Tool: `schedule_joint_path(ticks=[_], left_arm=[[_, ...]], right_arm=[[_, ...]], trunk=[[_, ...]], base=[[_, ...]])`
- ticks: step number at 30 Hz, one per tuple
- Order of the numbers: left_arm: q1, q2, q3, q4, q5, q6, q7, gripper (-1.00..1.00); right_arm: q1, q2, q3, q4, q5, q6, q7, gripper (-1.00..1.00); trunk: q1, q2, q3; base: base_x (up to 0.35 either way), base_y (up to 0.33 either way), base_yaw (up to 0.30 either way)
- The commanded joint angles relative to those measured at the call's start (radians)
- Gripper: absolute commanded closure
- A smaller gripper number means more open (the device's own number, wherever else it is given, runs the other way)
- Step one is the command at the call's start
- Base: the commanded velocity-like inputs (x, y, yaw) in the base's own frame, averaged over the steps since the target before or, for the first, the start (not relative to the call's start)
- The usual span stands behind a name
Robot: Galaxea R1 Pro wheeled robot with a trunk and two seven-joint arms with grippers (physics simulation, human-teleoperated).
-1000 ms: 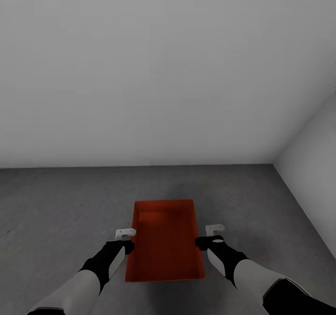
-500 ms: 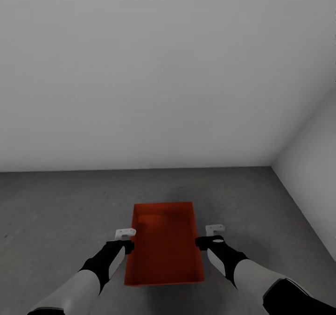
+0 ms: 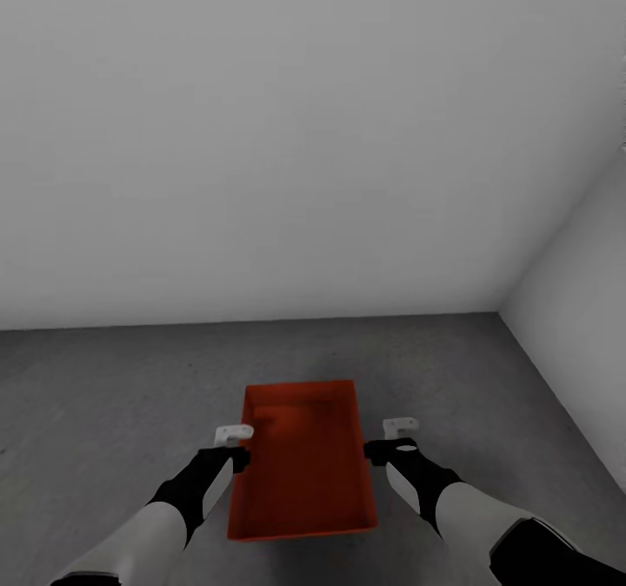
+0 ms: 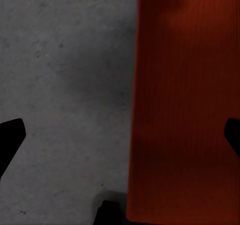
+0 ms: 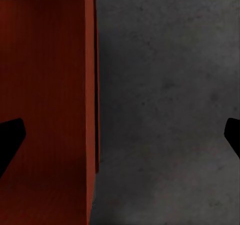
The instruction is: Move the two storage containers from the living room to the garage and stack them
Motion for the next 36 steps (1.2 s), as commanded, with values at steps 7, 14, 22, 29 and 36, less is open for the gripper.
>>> schedule_joint_path(ticks=[7,14,22,29,36], left_arm=[[0.000,0.000,0.001,-0.003,0.006,0.005,0.005,-1.00],[0.000,0.000,0.001,-0.003,0.006,0.005,0.005,-1.00],[0.000,0.000,0.001,-0.003,0.006,0.005,0.005,-1.00],[0.000,0.000,0.001,-0.002,0.006,0.005,0.005,-1.00],[0.000,0.000,0.000,-0.002,0.006,0.005,0.005,-1.00]], right_arm=[[0.000,0.000,0.008,-0.002,-0.005,0.006,-0.006,-1.00],[0.000,0.000,0.008,-0.002,-0.005,0.007,-0.006,-1.00],[0.000,0.000,0.008,-0.002,-0.005,0.006,-0.006,-1.00],[0.000,0.000,0.008,-0.002,-0.005,0.006,-0.006,-1.00],[0.000,0.000,0.008,-0.001,-0.006,0.006,-0.006,-1.00]], trunk=[[0.000,-0.001,0.010],[0.000,-0.001,0.011],[0.000,-0.001,0.016],[0.000,-0.001,0.025],[0.000,-0.001,0.036]], base=[[0.000,0.000,-0.062],[0.000,0.000,0.011],[0.000,0.000,0.171],[0.000,0.000,0.117],[0.000,0.000,0.012]])
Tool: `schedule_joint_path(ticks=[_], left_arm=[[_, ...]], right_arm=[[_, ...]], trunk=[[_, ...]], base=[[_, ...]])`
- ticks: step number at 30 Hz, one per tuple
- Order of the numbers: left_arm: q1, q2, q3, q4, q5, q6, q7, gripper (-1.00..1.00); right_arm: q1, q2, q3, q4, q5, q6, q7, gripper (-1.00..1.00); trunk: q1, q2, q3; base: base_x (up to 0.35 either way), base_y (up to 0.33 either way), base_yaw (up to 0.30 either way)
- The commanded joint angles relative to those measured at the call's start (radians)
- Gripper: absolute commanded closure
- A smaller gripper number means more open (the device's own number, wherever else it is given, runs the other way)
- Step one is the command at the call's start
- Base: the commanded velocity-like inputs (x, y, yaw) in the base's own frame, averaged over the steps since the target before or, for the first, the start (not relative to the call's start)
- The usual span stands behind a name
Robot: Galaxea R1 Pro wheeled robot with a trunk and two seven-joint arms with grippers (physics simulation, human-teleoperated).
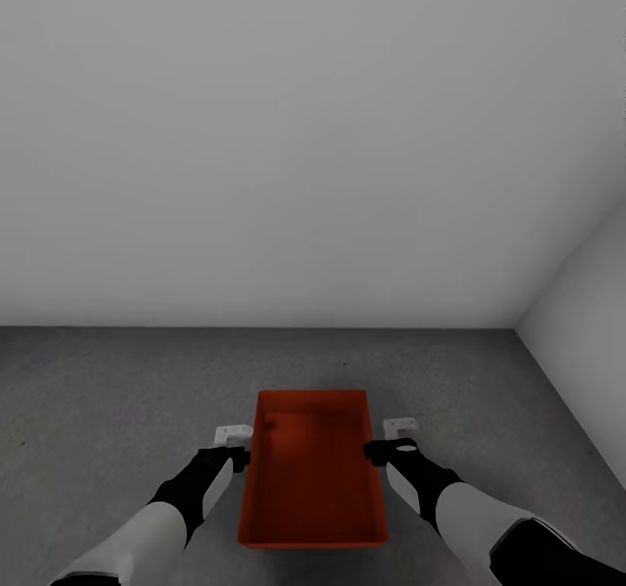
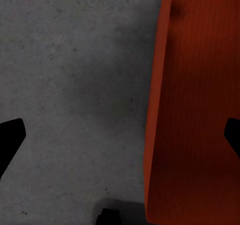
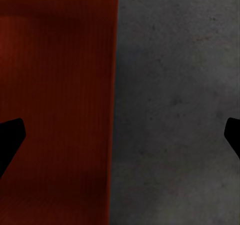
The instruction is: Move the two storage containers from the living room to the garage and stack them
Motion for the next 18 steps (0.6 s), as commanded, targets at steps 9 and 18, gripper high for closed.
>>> schedule_joint_path(ticks=[9,18], left_arm=[[0.000,0.000,0.000,-0.002,0.006,0.005,0.005,-1.00],[0.000,0.000,0.000,-0.002,0.006,0.005,0.005,-1.00]], right_arm=[[0.000,0.000,0.008,-0.002,-0.006,0.006,-0.006,-1.00],[0.000,0.000,0.008,-0.002,-0.006,0.006,-0.006,-1.00]], trunk=[[0.000,-0.001,0.013],[0.000,-0.001,0.028]], base=[[0.000,0.000,0.000],[0.000,0.000,0.000]])
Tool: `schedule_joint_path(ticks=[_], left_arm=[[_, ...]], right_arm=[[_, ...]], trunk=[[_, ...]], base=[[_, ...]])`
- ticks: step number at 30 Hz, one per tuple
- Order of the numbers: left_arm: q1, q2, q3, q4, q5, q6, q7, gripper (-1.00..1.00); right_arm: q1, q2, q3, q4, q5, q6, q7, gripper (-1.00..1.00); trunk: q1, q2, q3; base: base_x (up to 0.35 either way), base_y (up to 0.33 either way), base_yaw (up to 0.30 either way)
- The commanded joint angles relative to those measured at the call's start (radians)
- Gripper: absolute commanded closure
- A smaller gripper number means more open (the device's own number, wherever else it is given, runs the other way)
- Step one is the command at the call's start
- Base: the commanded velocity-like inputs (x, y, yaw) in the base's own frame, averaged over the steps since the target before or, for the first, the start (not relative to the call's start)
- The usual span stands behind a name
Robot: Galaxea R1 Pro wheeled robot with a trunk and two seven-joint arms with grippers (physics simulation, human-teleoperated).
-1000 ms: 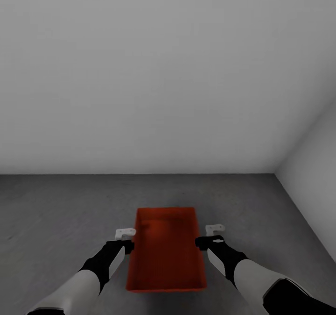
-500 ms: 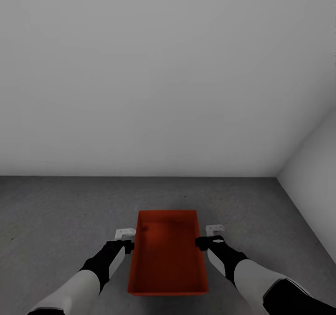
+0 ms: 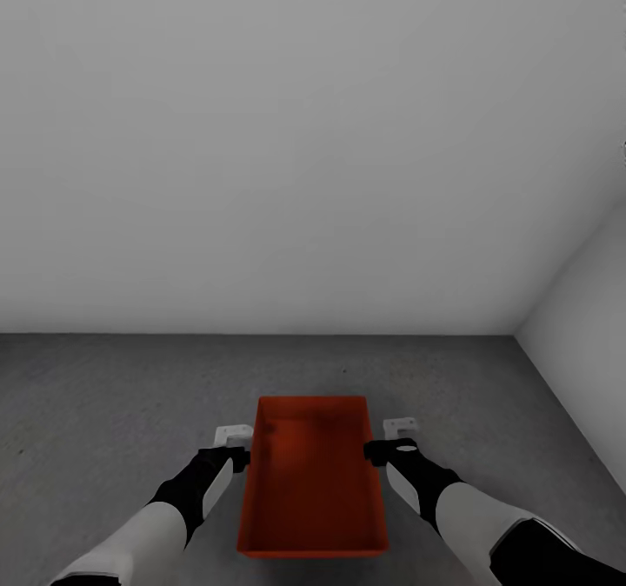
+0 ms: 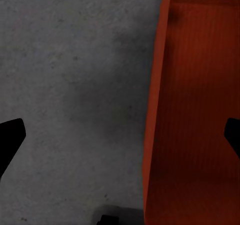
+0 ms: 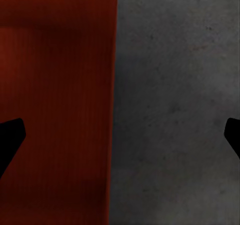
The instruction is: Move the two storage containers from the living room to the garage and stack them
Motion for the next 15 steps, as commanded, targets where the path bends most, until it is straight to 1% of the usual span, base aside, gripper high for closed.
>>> schedule_joint_path(ticks=[1,8,15], left_arm=[[0.000,0.000,0.000,-0.002,0.006,0.005,0.005,-1.00],[0.000,0.000,0.000,-0.002,0.006,0.005,0.005,-1.00],[0.000,0.000,0.000,-0.002,0.006,0.005,0.002,-1.00]], right_arm=[[0.000,0.000,0.008,-0.002,-0.006,0.006,-0.006,-1.00],[0.000,0.000,0.008,-0.002,-0.006,0.006,-0.006,-1.00],[0.000,-0.001,0.007,-0.002,-0.006,0.007,-0.006,-1.00]], trunk=[[0.000,-0.001,0.001],[0.000,-0.001,0.011],[0.000,-0.001,0.013]], base=[[0.000,0.000,0.000],[0.000,0.000,0.000],[-0.002,0.000,0.000]])
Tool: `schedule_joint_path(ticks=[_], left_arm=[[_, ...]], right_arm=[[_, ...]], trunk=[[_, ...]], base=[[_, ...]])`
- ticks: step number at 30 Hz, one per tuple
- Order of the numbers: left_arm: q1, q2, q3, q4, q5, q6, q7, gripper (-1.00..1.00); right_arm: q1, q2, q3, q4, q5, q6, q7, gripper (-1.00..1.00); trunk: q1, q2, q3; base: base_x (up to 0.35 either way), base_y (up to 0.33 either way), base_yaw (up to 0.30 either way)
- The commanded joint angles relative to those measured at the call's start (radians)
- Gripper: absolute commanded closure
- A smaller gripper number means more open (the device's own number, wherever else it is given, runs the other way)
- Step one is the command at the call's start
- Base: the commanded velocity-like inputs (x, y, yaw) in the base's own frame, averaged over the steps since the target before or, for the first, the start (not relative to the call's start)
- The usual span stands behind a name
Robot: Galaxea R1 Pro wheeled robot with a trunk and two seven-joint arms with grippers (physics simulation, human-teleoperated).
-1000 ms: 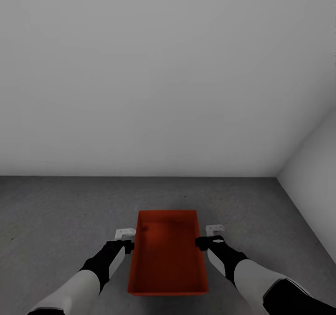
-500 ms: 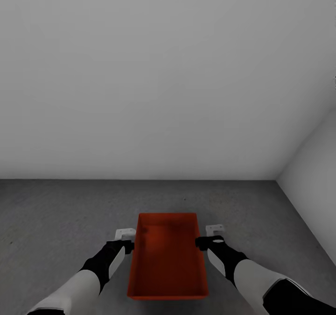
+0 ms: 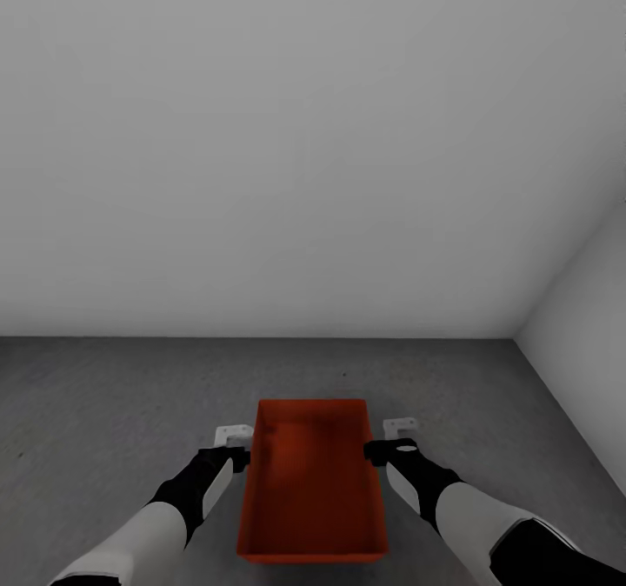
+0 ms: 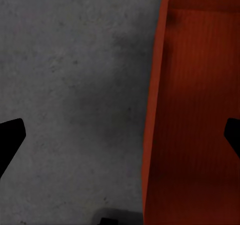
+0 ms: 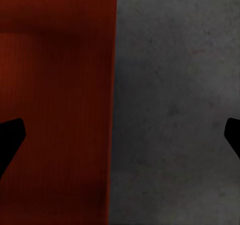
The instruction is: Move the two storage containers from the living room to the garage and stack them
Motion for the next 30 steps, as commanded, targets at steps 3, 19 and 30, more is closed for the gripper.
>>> schedule_joint_path(ticks=[3,19,30], left_arm=[[0.000,0.000,0.002,-0.002,0.006,0.006,0.003,-1.00],[0.000,-0.001,0.001,-0.003,0.006,0.006,0.003,-1.00],[0.000,0.000,0.001,-0.003,0.006,0.006,-0.001,-1.00]], right_arm=[[0.000,0.000,0.008,-0.002,-0.006,0.006,-0.006,-1.00],[0.000,-0.001,0.008,-0.002,-0.006,0.007,-0.006,-1.00],[0.000,-0.002,0.009,-0.003,-0.006,0.007,-0.006,-1.00]], trunk=[[0.000,-0.001,-0.001],[0.000,-0.001,-0.001],[0.000,-0.001,-0.001]], base=[[-0.181,0.000,0.000],[-0.332,0.000,0.000],[-0.345,0.000,0.000]])
